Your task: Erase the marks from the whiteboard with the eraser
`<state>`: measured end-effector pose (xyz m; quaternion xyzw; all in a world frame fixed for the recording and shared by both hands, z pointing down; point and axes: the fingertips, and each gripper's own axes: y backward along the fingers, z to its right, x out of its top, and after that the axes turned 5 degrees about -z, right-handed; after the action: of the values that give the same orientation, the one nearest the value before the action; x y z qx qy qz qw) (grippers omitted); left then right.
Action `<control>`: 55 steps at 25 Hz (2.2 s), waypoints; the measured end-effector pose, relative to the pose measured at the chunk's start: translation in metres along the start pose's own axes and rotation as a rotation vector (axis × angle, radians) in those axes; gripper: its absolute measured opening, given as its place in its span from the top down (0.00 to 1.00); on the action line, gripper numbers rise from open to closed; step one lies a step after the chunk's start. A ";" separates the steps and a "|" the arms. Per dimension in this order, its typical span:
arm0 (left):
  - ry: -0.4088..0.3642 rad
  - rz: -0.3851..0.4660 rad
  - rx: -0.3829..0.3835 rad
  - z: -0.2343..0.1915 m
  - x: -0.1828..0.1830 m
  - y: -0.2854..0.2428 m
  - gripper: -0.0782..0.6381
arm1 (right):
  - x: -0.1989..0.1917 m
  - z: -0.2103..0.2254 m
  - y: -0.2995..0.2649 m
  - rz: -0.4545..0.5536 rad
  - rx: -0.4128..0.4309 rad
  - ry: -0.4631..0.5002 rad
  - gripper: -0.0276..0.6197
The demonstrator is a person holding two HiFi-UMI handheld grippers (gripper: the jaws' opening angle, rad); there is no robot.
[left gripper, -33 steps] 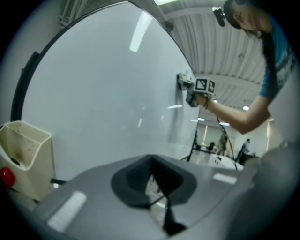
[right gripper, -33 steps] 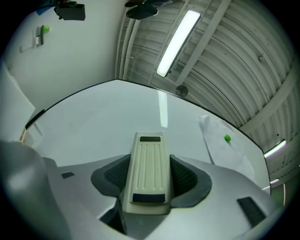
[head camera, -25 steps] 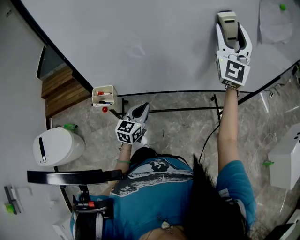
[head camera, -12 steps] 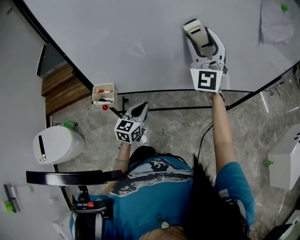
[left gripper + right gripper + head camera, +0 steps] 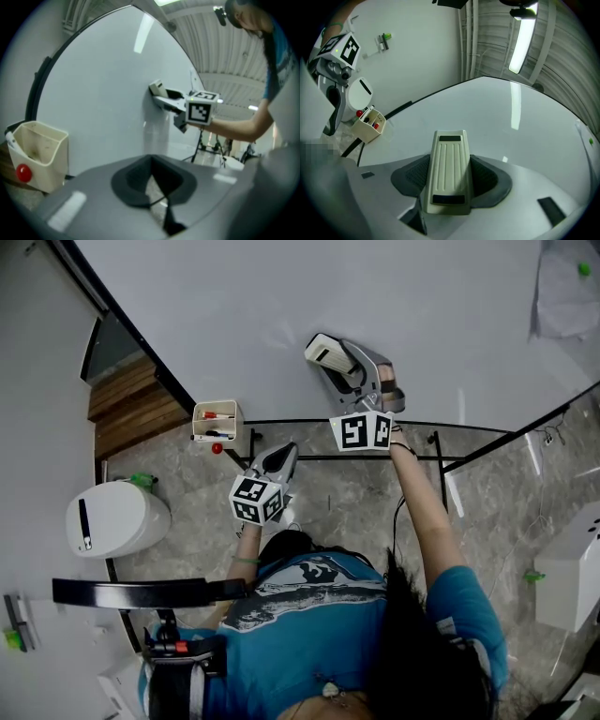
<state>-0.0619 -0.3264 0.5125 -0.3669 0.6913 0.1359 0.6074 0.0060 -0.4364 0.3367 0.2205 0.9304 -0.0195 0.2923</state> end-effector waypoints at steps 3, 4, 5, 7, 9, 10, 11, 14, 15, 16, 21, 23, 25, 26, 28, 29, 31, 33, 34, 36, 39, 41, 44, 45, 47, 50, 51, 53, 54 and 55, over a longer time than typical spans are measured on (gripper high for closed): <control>0.005 0.000 0.010 -0.004 -0.001 0.002 0.88 | -0.004 -0.013 -0.002 -0.011 0.020 -0.015 0.55; 0.005 0.000 0.013 -0.005 -0.002 0.003 0.88 | -0.005 -0.014 -0.003 -0.013 0.021 -0.018 0.55; 0.006 -0.001 0.015 -0.006 -0.002 0.003 0.88 | -0.005 -0.015 -0.004 -0.014 0.022 -0.020 0.55; 0.006 -0.001 0.017 -0.008 -0.003 0.003 0.88 | -0.005 -0.014 -0.004 -0.015 0.025 -0.031 0.55; 0.004 0.002 0.015 -0.006 -0.001 0.003 0.88 | -0.003 -0.012 -0.001 -0.009 0.022 -0.081 0.55; 0.003 0.004 0.013 -0.004 -0.001 0.004 0.88 | -0.002 -0.009 0.004 -0.004 0.019 -0.122 0.55; 0.001 0.006 0.012 -0.001 0.000 0.004 0.88 | 0.001 -0.007 0.011 -0.006 0.020 -0.163 0.55; -0.001 0.008 0.013 0.008 0.001 0.008 0.88 | 0.004 -0.007 0.036 -0.037 0.038 -0.252 0.55; -0.001 0.008 0.015 0.010 0.001 0.009 0.88 | 0.003 -0.010 0.044 -0.047 0.045 -0.275 0.55; 0.000 0.008 0.017 0.012 0.000 0.009 0.88 | 0.001 -0.014 0.051 -0.057 0.054 -0.298 0.55; -0.001 0.007 0.025 0.027 -0.006 0.011 0.88 | -0.017 -0.037 0.089 -0.123 0.081 -0.395 0.55; 0.002 0.007 0.030 0.038 -0.010 0.013 0.88 | -0.021 -0.046 0.107 -0.150 0.095 -0.433 0.55; 0.004 0.007 0.035 0.050 -0.014 0.016 0.88 | -0.026 -0.055 0.127 -0.174 0.110 -0.472 0.55; 0.005 0.007 0.037 0.056 -0.016 0.018 0.88 | -0.029 -0.059 0.137 -0.185 0.116 -0.491 0.55; 0.007 0.008 0.042 0.071 -0.021 0.021 0.88 | -0.036 -0.067 0.156 -0.206 0.127 -0.523 0.55; 0.009 0.009 0.045 0.078 -0.023 0.023 0.88 | -0.039 -0.071 0.165 -0.213 0.132 -0.538 0.55; 0.015 0.010 0.052 0.096 -0.030 0.028 0.88 | -0.044 -0.079 0.185 -0.224 0.147 -0.569 0.55; 0.019 0.005 0.059 0.114 -0.038 0.034 0.88 | -0.047 -0.086 0.205 -0.235 0.166 -0.593 0.55; 0.020 0.001 0.061 0.122 -0.042 0.036 0.88 | -0.048 -0.090 0.213 -0.240 0.176 -0.605 0.55; 0.023 -0.008 0.061 0.135 -0.050 0.041 0.88 | -0.052 -0.100 0.227 -0.249 0.194 -0.633 0.55; 0.027 -0.021 0.056 0.146 -0.061 0.046 0.88 | -0.054 -0.117 0.239 -0.258 0.219 -0.666 0.55; 0.024 -0.028 0.051 0.155 -0.066 0.051 0.88 | -0.055 -0.126 0.252 -0.275 0.234 -0.683 0.55; 0.012 -0.034 0.048 0.177 -0.071 0.064 0.88 | -0.050 -0.131 0.280 -0.278 0.239 -0.705 0.55; 0.005 -0.036 0.047 0.183 -0.072 0.068 0.88 | -0.048 -0.131 0.288 -0.277 0.237 -0.711 0.55; -0.008 -0.036 0.041 0.190 -0.071 0.075 0.88 | -0.046 -0.133 0.298 -0.282 0.230 -0.725 0.55; -0.032 -0.027 0.028 0.197 -0.071 0.089 0.88 | -0.041 -0.136 0.313 -0.293 0.209 -0.744 0.55; -0.040 -0.023 0.022 0.201 -0.071 0.096 0.88 | -0.036 -0.137 0.319 -0.296 0.202 -0.752 0.55; -0.053 -0.018 0.012 0.210 -0.073 0.115 0.88 | -0.026 -0.141 0.334 -0.303 0.187 -0.768 0.55; -0.058 -0.014 0.007 0.216 -0.075 0.127 0.88 | -0.020 -0.143 0.342 -0.308 0.179 -0.773 0.55; -0.061 -0.009 0.002 0.221 -0.077 0.139 0.88 | -0.014 -0.146 0.350 -0.316 0.171 -0.775 0.55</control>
<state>0.0074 -0.0634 0.4992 -0.3650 0.6709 0.1438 0.6293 0.0859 -0.1024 0.4981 0.0750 0.7690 -0.2224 0.5946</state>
